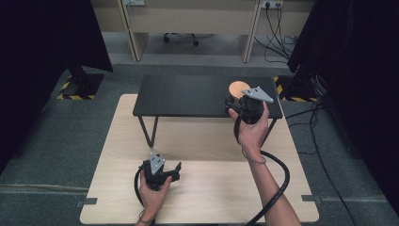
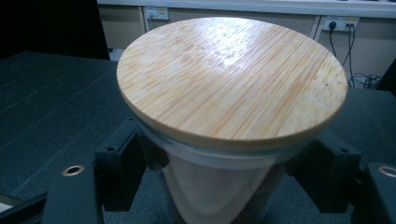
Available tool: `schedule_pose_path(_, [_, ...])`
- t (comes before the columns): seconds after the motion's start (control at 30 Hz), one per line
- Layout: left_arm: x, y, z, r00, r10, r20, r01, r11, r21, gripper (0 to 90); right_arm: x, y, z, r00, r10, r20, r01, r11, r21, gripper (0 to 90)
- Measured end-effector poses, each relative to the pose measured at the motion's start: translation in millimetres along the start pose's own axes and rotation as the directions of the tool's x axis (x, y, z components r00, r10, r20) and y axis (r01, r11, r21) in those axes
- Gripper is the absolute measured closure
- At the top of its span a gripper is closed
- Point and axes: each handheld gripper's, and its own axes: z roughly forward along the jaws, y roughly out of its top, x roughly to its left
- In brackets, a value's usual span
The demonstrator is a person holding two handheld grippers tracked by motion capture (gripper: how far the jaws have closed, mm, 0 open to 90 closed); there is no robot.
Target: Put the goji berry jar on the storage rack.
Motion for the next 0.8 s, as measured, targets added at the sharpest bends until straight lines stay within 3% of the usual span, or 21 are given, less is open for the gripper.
schedule_pose_path(0.23, [0.1, -0.2, -0.1, 1.0, -0.001, 0.001, 0.001, 1.0, -0.001, 5.9, -1.3, 2.6, 9.5, 0.9999, -0.012, -0.004, 0.012, 1.0, 0.011, 26.1])
schedule_pose_path(0.8, [-0.2, 0.0, 0.0, 1.0, 0.001, 0.0, -0.001, 1.0, 0.0, 5.9, -2.9, -0.1, 14.7, 0.9999, -0.013, -0.005, 0.013, 1.0, -0.005, 26.1])
